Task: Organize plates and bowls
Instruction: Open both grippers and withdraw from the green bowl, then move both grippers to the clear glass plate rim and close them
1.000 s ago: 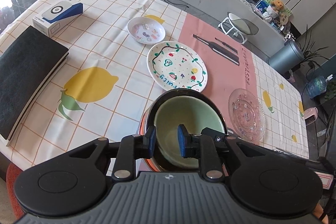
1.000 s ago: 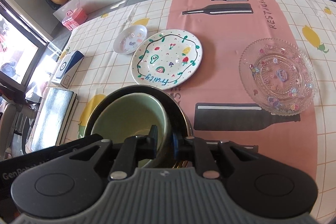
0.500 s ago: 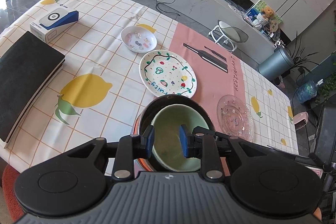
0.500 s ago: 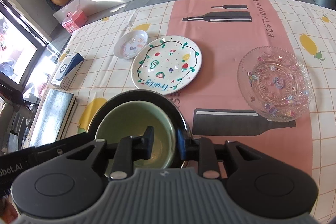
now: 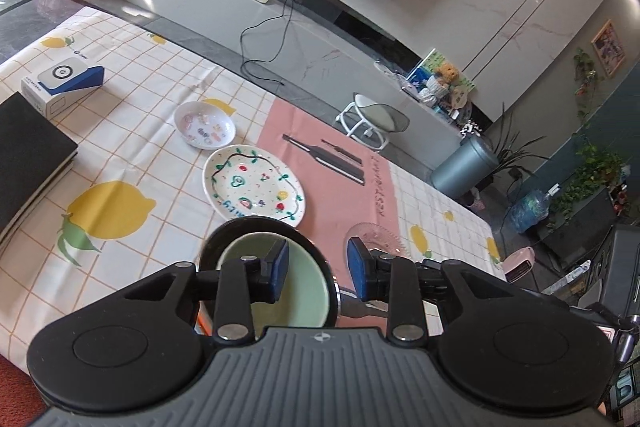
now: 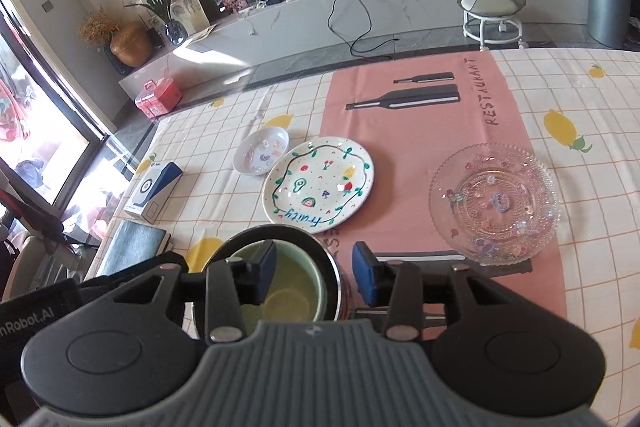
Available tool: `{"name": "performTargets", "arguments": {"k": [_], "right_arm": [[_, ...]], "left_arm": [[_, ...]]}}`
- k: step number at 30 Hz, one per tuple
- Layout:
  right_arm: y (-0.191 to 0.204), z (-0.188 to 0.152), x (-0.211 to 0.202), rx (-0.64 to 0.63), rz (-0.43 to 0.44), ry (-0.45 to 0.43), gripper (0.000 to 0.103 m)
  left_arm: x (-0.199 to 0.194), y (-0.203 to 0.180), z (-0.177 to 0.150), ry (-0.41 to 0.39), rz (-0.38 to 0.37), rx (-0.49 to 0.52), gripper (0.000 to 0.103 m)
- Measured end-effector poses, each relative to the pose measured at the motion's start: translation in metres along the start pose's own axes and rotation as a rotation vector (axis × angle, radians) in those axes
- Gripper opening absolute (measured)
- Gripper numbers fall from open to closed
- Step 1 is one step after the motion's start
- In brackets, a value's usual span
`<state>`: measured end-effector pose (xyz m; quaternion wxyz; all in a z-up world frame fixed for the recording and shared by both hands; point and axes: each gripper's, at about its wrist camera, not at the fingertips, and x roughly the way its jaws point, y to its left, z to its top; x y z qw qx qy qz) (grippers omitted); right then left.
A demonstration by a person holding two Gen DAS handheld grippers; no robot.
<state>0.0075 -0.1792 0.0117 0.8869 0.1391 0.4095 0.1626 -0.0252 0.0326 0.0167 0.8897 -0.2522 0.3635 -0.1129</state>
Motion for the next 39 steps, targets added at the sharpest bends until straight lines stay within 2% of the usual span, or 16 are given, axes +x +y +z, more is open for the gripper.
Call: {"name": "performTargets", "arguments": {"k": [2, 4, 5, 7, 9, 11, 16, 18, 20, 22, 23, 24, 28, 31, 35, 39], "right_arm": [[-0.009, -0.004, -0.010, 0.003, -0.015, -0.037, 0.047], [-0.020, -0.008, -0.019, 0.013, -0.026, -0.068, 0.058], [-0.026, -0.010, -0.023, 0.022, -0.028, -0.081, 0.066], [-0.039, -0.014, -0.033, 0.041, -0.043, -0.116, 0.074], [-0.050, -0.016, -0.041, 0.042, -0.072, -0.150, 0.074], [-0.061, -0.019, -0.047, 0.043, -0.110, -0.171, 0.081], [-0.101, -0.028, -0.063, 0.082, -0.168, -0.258, 0.083], [-0.117, -0.035, -0.068, 0.118, -0.212, -0.315, 0.090], [-0.132, -0.043, -0.073, 0.111, -0.236, -0.386, 0.091], [-0.145, -0.047, -0.074, 0.082, -0.267, -0.417, 0.095], [-0.150, -0.048, -0.073, 0.072, -0.288, -0.420, 0.095], [-0.155, -0.049, -0.072, 0.070, -0.301, -0.421, 0.095], [-0.184, -0.051, -0.063, 0.144, -0.300, -0.388, 0.093], [-0.198, -0.053, -0.048, 0.185, -0.304, -0.325, 0.080], [-0.215, -0.055, -0.030, 0.236, -0.245, -0.285, 0.074], [-0.228, -0.048, -0.011, 0.293, -0.158, -0.265, 0.066]], "left_arm": [[0.003, -0.008, -0.005, -0.001, -0.034, 0.014, 0.036], [0.007, -0.020, -0.012, -0.001, -0.054, 0.046, 0.036], [0.010, -0.026, -0.016, -0.004, -0.055, 0.070, 0.036], [0.014, -0.039, -0.024, -0.028, -0.045, 0.111, 0.036], [0.018, -0.053, -0.033, -0.048, -0.020, 0.161, 0.036], [0.023, -0.065, -0.040, -0.068, -0.005, 0.199, 0.036], [0.037, -0.092, -0.054, -0.075, -0.014, 0.270, 0.036], [0.047, -0.100, -0.059, -0.062, -0.015, 0.279, 0.036], [0.056, -0.105, -0.063, -0.061, -0.016, 0.274, 0.036], [0.066, -0.109, -0.067, -0.059, 0.005, 0.277, 0.041], [0.072, -0.110, -0.069, -0.058, 0.011, 0.279, 0.047], [0.077, -0.111, -0.072, -0.061, 0.015, 0.278, 0.049], [0.096, -0.116, -0.085, -0.080, 0.054, 0.290, 0.049], [0.117, -0.118, -0.094, -0.045, 0.124, 0.304, 0.049], [0.140, -0.107, -0.096, -0.010, 0.146, 0.259, 0.048], [0.163, -0.099, -0.091, 0.010, 0.220, 0.214, 0.043]]}}
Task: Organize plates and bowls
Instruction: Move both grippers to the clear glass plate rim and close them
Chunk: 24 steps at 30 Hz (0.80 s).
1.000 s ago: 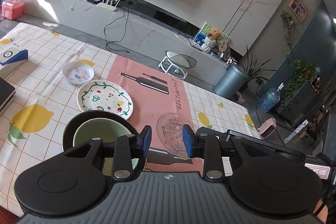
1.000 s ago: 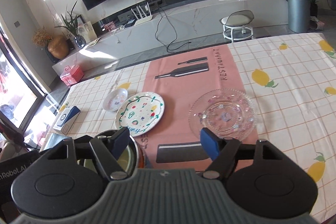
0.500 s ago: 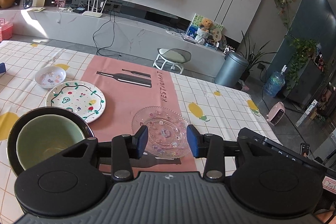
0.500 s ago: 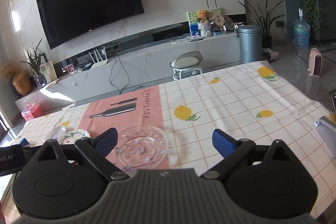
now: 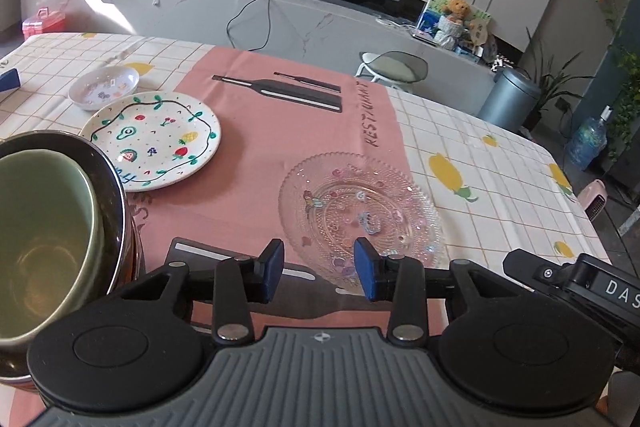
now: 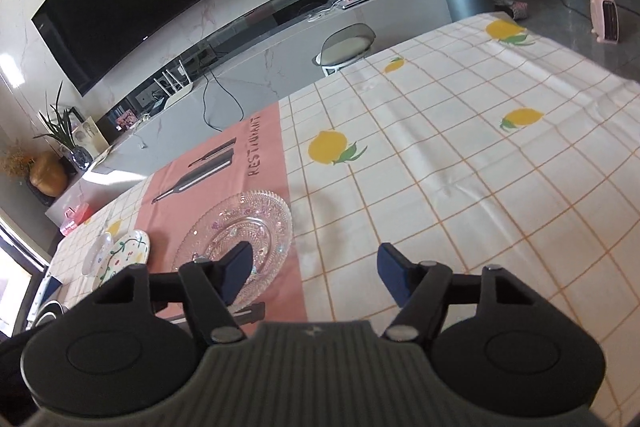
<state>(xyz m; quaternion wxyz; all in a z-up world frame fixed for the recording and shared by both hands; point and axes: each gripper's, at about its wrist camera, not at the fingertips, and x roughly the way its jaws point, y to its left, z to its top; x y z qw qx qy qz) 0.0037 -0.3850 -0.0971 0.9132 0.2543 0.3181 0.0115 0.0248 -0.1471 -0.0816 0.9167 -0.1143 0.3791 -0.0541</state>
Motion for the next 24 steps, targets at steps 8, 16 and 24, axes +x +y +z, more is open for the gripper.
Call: {"name": "performTargets", "arguments": {"k": [8, 16, 24], "right_arm": [[0.000, 0.015, 0.051, 0.017, 0.087, 0.058, 0.037], [0.000, 0.021, 0.086, 0.007, 0.115, 0.094, 0.036], [-0.001, 0.019, 0.102, 0.027, 0.157, 0.104, 0.036]], "left_arm": [[0.026, 0.008, 0.010, -0.045, 0.030, -0.044, 0.043], [0.048, 0.007, 0.009, -0.043, 0.072, -0.032, 0.043], [0.058, 0.005, 0.008, -0.052, 0.063, -0.018, 0.034]]}}
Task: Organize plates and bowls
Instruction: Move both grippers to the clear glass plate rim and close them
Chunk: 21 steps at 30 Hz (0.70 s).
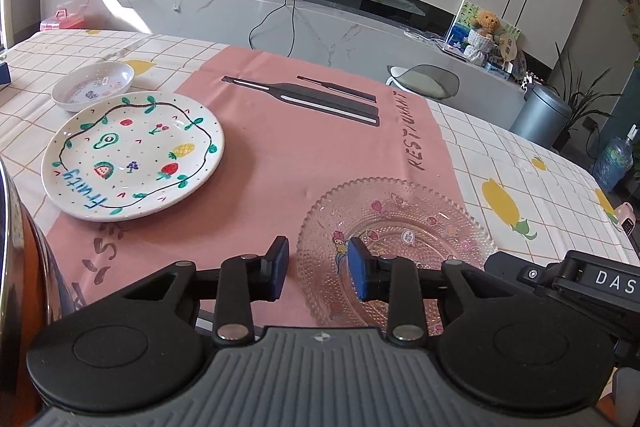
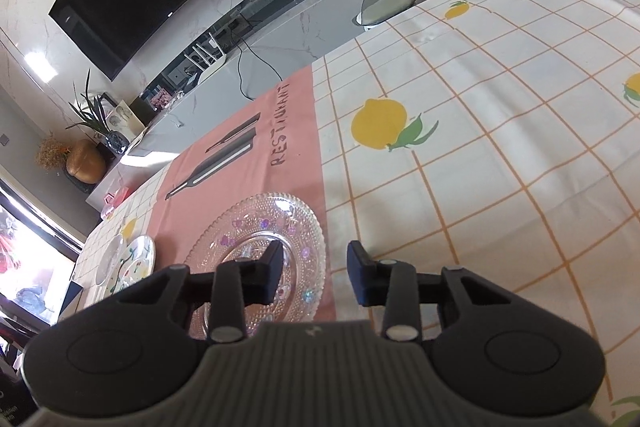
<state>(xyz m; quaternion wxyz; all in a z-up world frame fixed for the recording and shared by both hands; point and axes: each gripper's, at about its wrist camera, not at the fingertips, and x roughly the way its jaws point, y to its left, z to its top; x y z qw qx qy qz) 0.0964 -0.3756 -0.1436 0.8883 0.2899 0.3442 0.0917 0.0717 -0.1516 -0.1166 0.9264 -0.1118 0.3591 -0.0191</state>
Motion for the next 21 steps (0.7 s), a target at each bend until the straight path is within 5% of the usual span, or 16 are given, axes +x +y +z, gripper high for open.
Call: {"name": "performTargets", "arguments": {"k": [3, 5, 9, 21], "right_arm": [[0.001, 0.000, 0.004, -0.003, 0.013, -0.001, 0.033], [0.000, -0.002, 0.006, 0.003, 0.018, 0.002, 0.018], [-0.009, -0.003, 0.007, 0.060, 0.021, -0.006, 0.007], [-0.015, -0.005, -0.018, 0.119, 0.015, 0.009, 0.005]], "left_arm": [[0.001, -0.001, 0.000, 0.000, -0.001, 0.008, 0.029], [0.000, 0.000, 0.000, -0.001, -0.005, 0.000, 0.026], [0.000, 0.006, 0.003, 0.011, -0.016, -0.048, 0.021], [-0.021, 0.004, -0.004, 0.029, -0.051, -0.074, 0.019]]}}
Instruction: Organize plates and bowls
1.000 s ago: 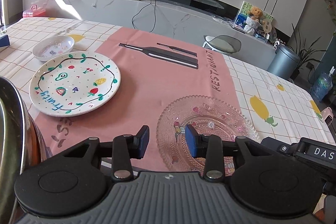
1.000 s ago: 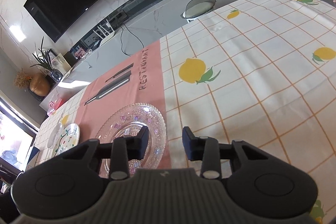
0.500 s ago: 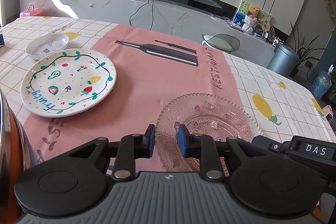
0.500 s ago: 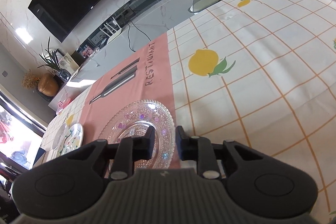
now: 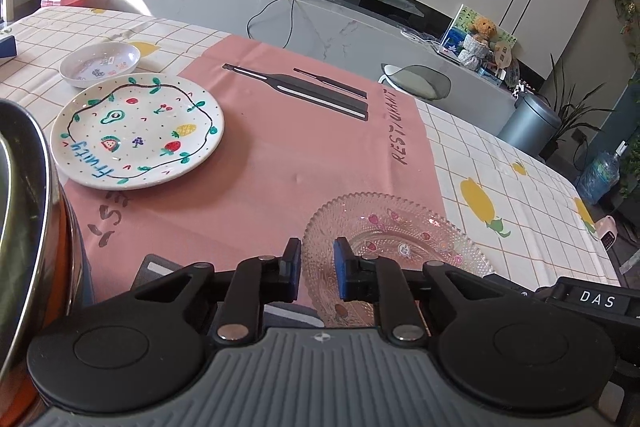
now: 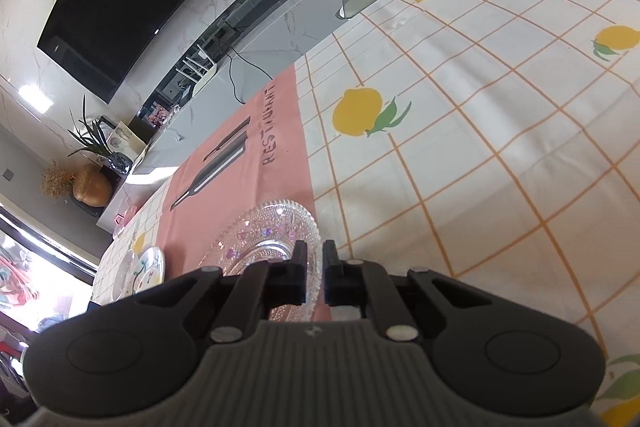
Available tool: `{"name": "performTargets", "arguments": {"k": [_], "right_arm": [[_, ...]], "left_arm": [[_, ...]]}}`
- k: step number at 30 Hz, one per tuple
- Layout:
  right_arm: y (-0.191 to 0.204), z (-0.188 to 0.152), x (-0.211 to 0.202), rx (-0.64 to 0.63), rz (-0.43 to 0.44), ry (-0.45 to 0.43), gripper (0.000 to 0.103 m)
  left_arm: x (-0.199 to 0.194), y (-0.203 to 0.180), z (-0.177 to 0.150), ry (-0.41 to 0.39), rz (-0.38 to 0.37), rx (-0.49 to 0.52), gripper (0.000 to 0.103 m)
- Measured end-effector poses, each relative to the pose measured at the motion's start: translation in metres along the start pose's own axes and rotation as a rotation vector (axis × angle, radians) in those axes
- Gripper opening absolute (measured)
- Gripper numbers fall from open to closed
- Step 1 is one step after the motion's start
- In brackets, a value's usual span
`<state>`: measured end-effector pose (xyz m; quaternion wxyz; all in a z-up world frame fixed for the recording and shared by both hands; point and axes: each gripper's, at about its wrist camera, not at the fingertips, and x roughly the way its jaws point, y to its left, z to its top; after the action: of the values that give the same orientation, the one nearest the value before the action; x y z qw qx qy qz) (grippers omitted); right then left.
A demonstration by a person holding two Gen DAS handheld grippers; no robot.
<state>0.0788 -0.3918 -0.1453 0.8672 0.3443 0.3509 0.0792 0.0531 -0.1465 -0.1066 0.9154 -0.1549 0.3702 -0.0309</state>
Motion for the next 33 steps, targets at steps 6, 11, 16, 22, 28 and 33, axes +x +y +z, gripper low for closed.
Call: {"name": "performTargets", "arguments": {"k": [6, 11, 16, 22, 28, 33], "right_arm": [[0.004, -0.009, -0.031, 0.003, -0.025, -0.016, 0.005], [0.009, -0.025, -0.058, 0.010, -0.024, -0.026, 0.005], [0.009, -0.043, -0.081, 0.029, -0.030, -0.023, 0.005], [0.002, -0.065, -0.092, 0.065, -0.041, 0.010, 0.005], [0.000, -0.074, -0.087, 0.070, -0.068, 0.023, 0.006], [-0.002, -0.073, -0.082, 0.064, -0.094, 0.025, 0.006]], "left_arm": [[-0.028, -0.001, -0.009, 0.000, -0.033, 0.010, 0.019], [-0.050, 0.003, -0.014, -0.003, -0.051, 0.011, 0.019], [-0.068, 0.010, -0.023, 0.009, -0.078, 0.016, 0.019], [-0.075, 0.019, -0.033, 0.029, -0.090, 0.024, 0.019], [-0.067, 0.024, -0.040, 0.048, -0.102, 0.022, 0.019], [-0.058, 0.023, -0.045, 0.062, -0.096, 0.040, 0.019]]}}
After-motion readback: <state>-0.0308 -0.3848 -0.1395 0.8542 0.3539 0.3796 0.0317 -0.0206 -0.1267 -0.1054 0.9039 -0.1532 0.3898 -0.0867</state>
